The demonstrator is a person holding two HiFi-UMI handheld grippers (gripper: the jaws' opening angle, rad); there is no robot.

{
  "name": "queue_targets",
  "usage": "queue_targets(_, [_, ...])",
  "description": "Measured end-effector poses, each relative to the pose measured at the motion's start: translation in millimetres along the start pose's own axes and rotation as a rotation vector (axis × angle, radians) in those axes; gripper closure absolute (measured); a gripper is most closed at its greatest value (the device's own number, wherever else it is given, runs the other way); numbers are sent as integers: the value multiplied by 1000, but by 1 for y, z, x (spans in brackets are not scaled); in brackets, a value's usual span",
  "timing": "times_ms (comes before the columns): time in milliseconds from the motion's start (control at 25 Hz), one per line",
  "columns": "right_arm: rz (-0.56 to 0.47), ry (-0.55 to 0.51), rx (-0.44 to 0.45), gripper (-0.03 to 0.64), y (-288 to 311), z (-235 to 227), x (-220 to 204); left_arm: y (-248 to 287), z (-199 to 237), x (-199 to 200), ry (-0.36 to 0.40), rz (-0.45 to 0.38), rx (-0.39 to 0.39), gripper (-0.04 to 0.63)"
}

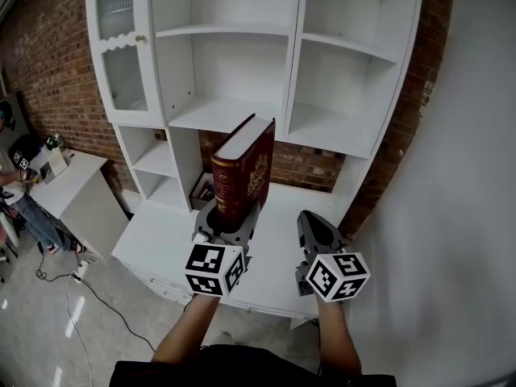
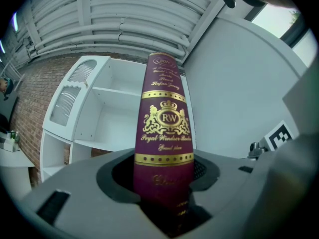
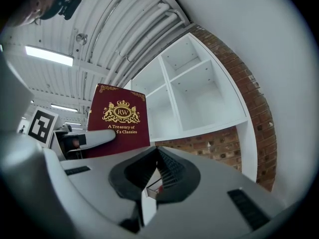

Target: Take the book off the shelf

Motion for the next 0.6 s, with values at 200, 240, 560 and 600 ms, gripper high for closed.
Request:
queue_targets(200, [-4,3,0,598,5,12,2,-4,4,-7,-6,14,-30,360])
queue_targets(240, [-3,4,-3,598,7,14,2,-5,6,-8,-10,18,-33,360])
queue_targets(560, [16,-77,-46,598,23,51,2,-17,30,-17,-28,55,-64,360])
queue_targets(600, [17,-78,-41,598,24,56,2,-19,33,-17,-31,57,-67,360])
Point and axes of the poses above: the fingertips, and each gripper's own axes: y forward along the fingers, z to its left, x out of its top, the point moved 3 cm from there along -y, backward along the fingers, and after that the axes turned 8 degrees about z, right-handed, at the moved point
